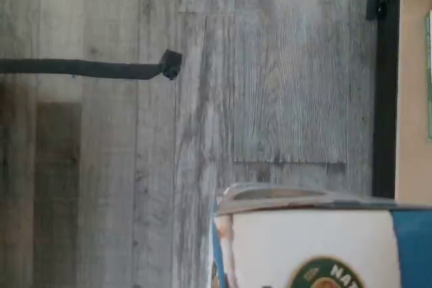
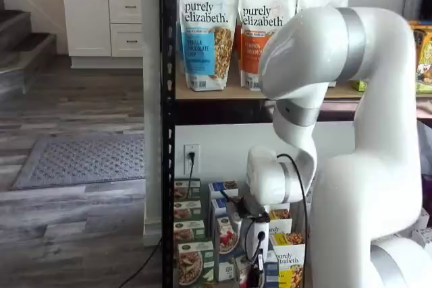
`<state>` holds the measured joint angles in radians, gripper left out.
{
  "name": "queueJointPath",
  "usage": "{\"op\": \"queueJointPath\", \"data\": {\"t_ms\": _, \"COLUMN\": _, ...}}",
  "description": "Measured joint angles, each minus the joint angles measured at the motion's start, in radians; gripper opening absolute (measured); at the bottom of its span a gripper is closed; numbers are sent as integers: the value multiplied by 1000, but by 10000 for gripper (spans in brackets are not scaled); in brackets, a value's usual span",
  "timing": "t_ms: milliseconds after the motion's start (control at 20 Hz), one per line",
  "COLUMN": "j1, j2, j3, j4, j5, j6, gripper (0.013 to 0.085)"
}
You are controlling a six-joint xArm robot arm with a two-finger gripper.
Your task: Pick up the blue and white box that is on the bottom shelf, the second box from the left
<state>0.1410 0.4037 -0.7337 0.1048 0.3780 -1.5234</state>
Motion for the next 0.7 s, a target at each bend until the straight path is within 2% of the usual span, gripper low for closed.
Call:
{"op": "queueJointPath", "data": {"t_ms": 100, "j1": -3, "j2": -36, "j3": 22, "j4": -1, "j5": 16, "j6": -2, "gripper": 450}}
{"op": "queueJointPath", "data": {"t_ms": 300, "j1": -8, "j2": -119, "j3": 58, "j4": 39, "j5": 73, "j6": -41, "gripper": 450}}
{"op": "queueJointPath", "data": {"t_ms": 550, "j1": 9, "j2": -215, "j3": 105, "j4": 15, "j5": 111, "j6": 1, "gripper": 450}}
{"op": "queueJointPath", "data": {"t_ms": 700, "j1": 26, "j2": -255, "j3": 123, "j4": 18, "j5": 130, "j6": 16, "gripper": 450}}
